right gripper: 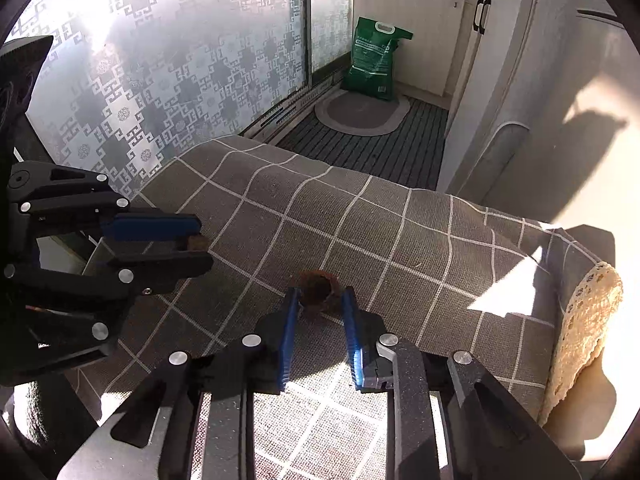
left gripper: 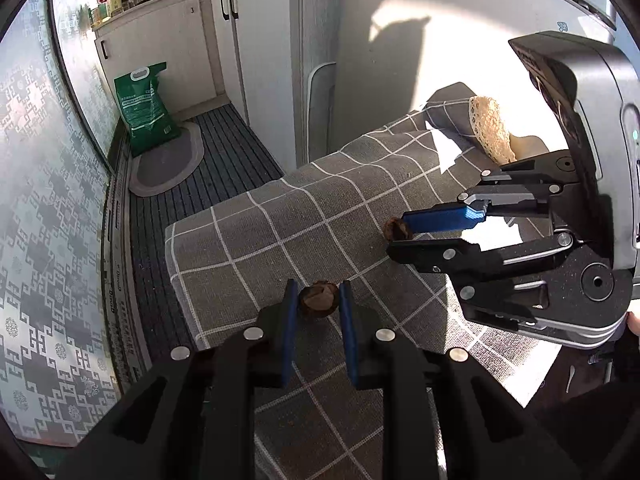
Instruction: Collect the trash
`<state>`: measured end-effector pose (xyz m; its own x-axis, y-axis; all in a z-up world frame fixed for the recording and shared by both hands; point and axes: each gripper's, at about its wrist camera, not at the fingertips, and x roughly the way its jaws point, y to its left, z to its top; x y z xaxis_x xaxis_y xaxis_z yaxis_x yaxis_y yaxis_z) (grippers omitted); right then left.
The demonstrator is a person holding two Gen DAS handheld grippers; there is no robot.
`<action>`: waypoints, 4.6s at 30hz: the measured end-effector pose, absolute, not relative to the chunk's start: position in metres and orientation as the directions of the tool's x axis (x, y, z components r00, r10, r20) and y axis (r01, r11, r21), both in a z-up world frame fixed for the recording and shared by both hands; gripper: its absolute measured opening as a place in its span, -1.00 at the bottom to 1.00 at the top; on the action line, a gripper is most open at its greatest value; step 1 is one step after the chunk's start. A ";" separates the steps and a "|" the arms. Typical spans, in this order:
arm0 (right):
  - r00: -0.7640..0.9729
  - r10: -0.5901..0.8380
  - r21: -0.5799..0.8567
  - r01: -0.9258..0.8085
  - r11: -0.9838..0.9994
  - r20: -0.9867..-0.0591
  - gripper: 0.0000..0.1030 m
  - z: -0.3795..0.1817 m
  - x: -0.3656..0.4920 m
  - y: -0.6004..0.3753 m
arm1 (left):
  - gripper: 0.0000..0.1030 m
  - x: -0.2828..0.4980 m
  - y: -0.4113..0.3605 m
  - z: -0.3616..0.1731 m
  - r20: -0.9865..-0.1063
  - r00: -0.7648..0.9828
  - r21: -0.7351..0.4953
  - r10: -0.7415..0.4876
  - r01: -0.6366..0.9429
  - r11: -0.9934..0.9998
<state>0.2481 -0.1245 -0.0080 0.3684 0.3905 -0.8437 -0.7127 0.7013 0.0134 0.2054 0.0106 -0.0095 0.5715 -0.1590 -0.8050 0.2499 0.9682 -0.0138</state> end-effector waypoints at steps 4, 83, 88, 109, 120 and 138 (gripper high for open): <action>0.378 0.379 -0.010 -0.718 0.696 -0.845 -0.60 -0.005 0.244 -0.114 | -0.57 0.197 0.025 -0.003 -0.791 0.588 -0.035 -0.171 0.235 0.971; 0.041 0.269 0.086 -0.892 0.444 -0.962 -0.60 -0.117 0.096 0.090 | -0.44 0.007 0.219 -0.132 -0.840 0.542 -0.141 0.000 -0.218 0.966; 0.019 0.259 0.100 -0.892 0.441 -0.966 -0.60 -0.127 0.094 0.088 | -0.51 0.004 0.227 -0.112 -0.807 0.590 -0.155 0.022 -0.248 0.956; 0.258 0.498 0.022 -0.872 0.489 -0.828 -0.27 -0.051 0.042 0.035 | -0.27 -0.048 0.200 -0.030 -0.622 0.779 -0.102 0.080 -0.182 0.978; 0.333 0.587 0.090 -0.813 0.575 -0.738 -0.34 -0.013 0.031 -0.045 | 0.32 -0.080 0.153 -0.025 -0.577 0.808 -0.041 0.118 -0.173 0.984; 0.565 0.490 0.034 -0.632 0.775 -0.664 0.93 0.028 -0.033 -0.194 | 0.94 -0.131 0.105 -0.011 -0.517 0.838 0.015 0.177 -0.198 0.980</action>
<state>-0.0332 -0.1936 0.0280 0.5649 0.4898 -0.6641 -0.6317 0.7745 0.0339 -0.1308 0.1050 -0.0110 0.8376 0.1770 -0.5168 -0.1979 0.9801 0.0149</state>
